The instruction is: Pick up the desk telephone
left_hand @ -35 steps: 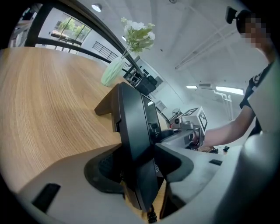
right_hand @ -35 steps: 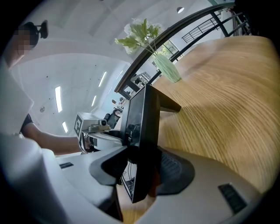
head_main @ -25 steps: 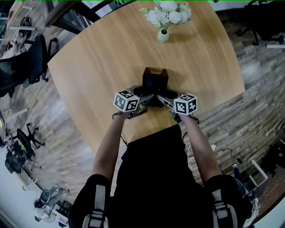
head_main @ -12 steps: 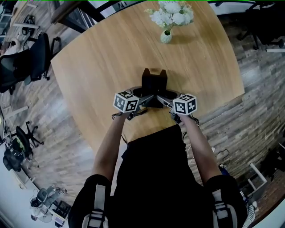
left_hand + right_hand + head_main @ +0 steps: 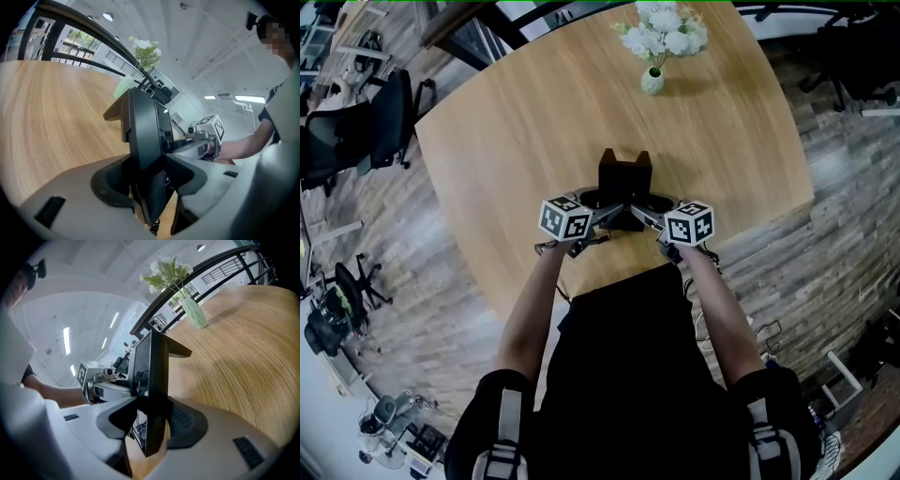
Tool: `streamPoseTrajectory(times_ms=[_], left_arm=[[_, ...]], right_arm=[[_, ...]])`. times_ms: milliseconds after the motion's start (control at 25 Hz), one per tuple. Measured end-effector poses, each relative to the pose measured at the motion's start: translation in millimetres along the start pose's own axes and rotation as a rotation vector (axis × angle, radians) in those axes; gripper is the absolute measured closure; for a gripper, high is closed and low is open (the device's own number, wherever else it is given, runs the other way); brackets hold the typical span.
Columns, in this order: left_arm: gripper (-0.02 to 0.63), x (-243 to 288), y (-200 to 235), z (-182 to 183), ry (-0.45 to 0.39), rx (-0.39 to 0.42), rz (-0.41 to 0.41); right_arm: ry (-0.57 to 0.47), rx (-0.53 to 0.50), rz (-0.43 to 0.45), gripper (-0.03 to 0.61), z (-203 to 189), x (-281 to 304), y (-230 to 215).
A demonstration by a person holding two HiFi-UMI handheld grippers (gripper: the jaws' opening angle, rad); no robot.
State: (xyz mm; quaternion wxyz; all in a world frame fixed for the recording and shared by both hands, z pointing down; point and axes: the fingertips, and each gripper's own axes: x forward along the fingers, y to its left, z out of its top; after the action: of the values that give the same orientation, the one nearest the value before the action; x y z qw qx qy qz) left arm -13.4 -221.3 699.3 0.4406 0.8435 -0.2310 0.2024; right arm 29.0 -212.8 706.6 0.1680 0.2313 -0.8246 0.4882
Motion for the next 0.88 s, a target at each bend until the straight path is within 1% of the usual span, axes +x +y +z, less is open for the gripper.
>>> streamPoseTrajectory(times_ms=[320, 880], left_arm=[[0.388, -6, -12, 4, -0.023, 0.007, -0.002], [0.388, -22, -35, 18, -0.08, 0.043, 0.003]], right_arm=[[-0.003, -0.009, 0.002, 0.377, 2, -10, 9], [-0.021, -0.081, -0.007, 0.379, 15, -29, 32]])
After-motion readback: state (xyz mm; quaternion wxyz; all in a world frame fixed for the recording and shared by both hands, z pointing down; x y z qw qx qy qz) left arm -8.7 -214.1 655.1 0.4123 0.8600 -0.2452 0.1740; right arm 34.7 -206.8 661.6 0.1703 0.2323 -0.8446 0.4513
